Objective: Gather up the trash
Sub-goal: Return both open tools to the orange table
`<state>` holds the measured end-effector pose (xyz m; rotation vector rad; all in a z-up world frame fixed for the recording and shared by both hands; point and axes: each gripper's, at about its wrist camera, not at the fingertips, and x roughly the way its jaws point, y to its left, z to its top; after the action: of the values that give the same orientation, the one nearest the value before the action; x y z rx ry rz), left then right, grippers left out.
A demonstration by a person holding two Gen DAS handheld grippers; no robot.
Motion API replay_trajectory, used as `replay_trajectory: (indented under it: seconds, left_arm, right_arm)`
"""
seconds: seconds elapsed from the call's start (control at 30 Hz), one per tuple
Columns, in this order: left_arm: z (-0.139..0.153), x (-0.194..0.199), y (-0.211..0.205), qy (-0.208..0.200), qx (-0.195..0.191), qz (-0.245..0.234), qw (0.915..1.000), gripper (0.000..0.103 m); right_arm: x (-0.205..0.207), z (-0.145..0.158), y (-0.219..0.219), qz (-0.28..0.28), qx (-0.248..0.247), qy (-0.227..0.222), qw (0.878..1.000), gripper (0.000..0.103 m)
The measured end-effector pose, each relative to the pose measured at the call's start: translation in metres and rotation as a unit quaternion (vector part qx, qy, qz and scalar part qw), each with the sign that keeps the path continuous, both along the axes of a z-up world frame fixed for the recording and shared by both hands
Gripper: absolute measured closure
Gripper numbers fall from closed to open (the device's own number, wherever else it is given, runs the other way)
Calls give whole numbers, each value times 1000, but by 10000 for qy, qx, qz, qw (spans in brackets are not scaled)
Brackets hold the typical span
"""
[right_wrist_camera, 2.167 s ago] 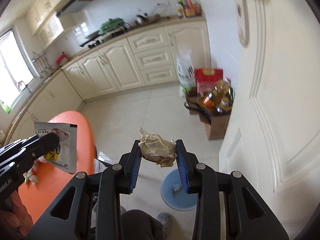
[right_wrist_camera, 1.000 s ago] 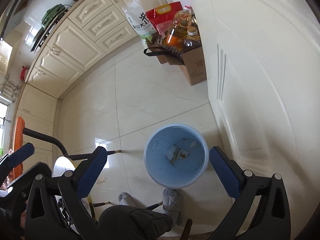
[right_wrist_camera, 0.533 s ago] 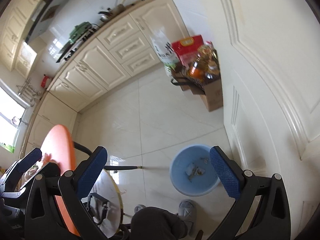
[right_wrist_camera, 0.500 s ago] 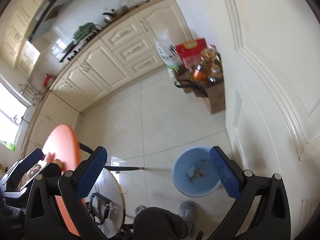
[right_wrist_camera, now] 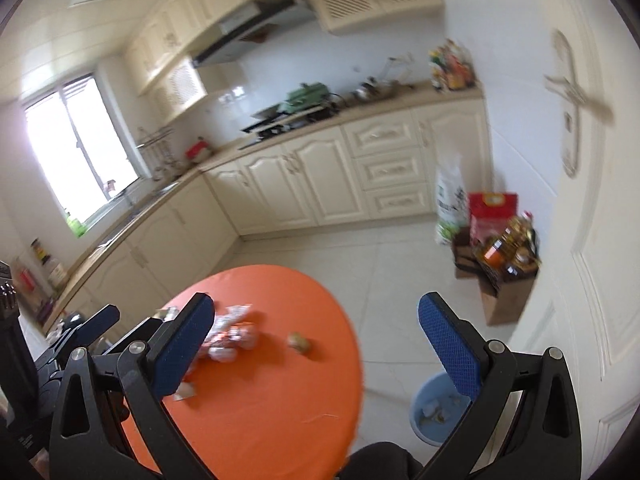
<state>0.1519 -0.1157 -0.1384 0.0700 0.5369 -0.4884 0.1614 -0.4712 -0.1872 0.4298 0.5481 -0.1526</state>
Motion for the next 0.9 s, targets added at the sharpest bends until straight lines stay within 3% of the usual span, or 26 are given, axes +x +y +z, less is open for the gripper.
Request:
replay_trajectory:
  seconds: [0.33, 0.5, 0.7, 0.9]
  left_arm:
    - [12, -94, 159, -514, -258, 1376, 9888, 1]
    - [-1, -129, 186, -544, -173, 1834, 9814, 1]
    - [-29, -148, 185, -191, -70, 2187, 9756, 1]
    - [-38, -115, 180, 299, -19, 2402, 9703, 1]
  right_arm:
    - [3, 51, 119, 911, -659, -561, 9921, 0]
    - [11, 54, 168, 1324, -1034, -632, 9838, 0]
    - [36, 22, 208, 1857, -1181, -326, 9749, 0]
    - [70, -32, 234, 2198, -1138, 353, 9682, 0]
